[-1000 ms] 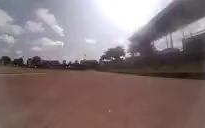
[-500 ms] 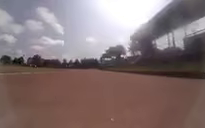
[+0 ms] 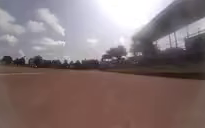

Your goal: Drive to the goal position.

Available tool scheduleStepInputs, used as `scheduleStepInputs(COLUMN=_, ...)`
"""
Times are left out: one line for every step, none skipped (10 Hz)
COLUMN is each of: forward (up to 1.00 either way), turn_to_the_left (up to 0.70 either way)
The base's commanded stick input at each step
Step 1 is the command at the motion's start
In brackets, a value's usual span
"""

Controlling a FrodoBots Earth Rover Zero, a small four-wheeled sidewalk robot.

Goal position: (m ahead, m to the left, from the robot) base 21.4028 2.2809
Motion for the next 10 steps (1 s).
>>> scheduleStepInputs(forward=0.70, turn_to_the_left=0.00)
scheduleStepInputs(forward=0.70, turn_to_the_left=0.00)
scheduleStepInputs(forward=0.70, turn_to_the_left=0.00)
scheduleStepInputs(forward=0.70, turn_to_the_left=0.00)
scheduleStepInputs(forward=0.70, turn_to_the_left=0.00)
scheduleStepInputs(forward=0.70, turn_to_the_left=0.00)
scheduleStepInputs(forward=0.70, turn_to_the_left=0.00)
scheduleStepInputs(forward=0.70, turn_to_the_left=0.00)
scheduleStepInputs(forward=0.70, turn_to_the_left=0.00)
scheduleStepInputs(forward=0.70, turn_to_the_left=0.00)
